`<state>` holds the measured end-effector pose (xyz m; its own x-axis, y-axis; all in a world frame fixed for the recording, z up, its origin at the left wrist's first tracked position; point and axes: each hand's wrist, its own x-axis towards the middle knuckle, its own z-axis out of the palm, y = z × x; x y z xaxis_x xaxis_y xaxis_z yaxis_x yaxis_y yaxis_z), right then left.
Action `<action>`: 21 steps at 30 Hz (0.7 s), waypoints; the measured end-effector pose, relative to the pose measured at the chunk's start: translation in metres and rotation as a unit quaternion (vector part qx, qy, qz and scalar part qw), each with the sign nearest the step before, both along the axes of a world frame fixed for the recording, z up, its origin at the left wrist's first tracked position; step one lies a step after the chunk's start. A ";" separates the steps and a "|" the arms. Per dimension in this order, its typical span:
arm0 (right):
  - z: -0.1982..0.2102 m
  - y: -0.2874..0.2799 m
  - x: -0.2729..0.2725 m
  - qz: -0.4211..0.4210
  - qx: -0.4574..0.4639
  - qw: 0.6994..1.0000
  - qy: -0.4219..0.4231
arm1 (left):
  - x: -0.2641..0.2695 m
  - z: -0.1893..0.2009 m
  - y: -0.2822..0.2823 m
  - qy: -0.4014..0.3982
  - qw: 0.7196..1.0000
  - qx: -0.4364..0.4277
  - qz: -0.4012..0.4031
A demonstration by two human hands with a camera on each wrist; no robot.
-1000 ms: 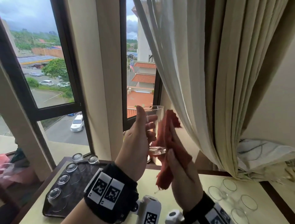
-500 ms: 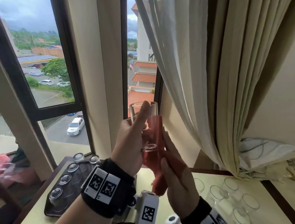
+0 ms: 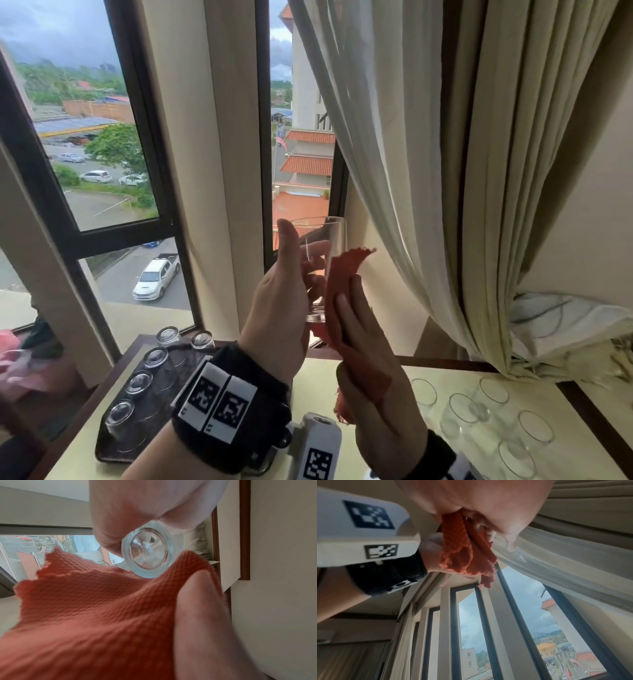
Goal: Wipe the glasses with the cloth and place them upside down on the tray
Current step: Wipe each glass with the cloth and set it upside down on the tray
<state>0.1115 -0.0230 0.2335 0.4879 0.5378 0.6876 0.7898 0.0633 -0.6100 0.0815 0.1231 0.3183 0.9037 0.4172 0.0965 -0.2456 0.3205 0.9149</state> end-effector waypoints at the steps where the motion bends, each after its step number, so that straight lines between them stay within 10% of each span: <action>1: 0.002 -0.006 -0.009 0.007 0.010 0.999 0.053 | 0.000 -0.001 -0.001 -0.002 1.000 0.007 -0.003; 6: 0.046 0.003 0.001 0.020 0.107 0.977 0.181 | -0.001 -0.001 -0.014 -0.012 0.999 0.030 -0.019; 13: 0.028 0.028 0.040 -0.094 -0.060 0.978 -0.179 | 0.001 0.001 -0.012 -0.020 0.999 -0.012 -0.027; 21: 0.029 0.006 0.003 0.008 0.109 0.969 0.224 | 0.004 -0.002 -0.010 -0.003 1.000 -0.023 -0.010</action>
<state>0.1144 -0.0174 0.2629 0.7559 0.4144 0.5069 0.4472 0.2387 -0.8620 0.0857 0.1133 0.3163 0.9112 0.4036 0.0830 -0.2446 0.3675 0.8973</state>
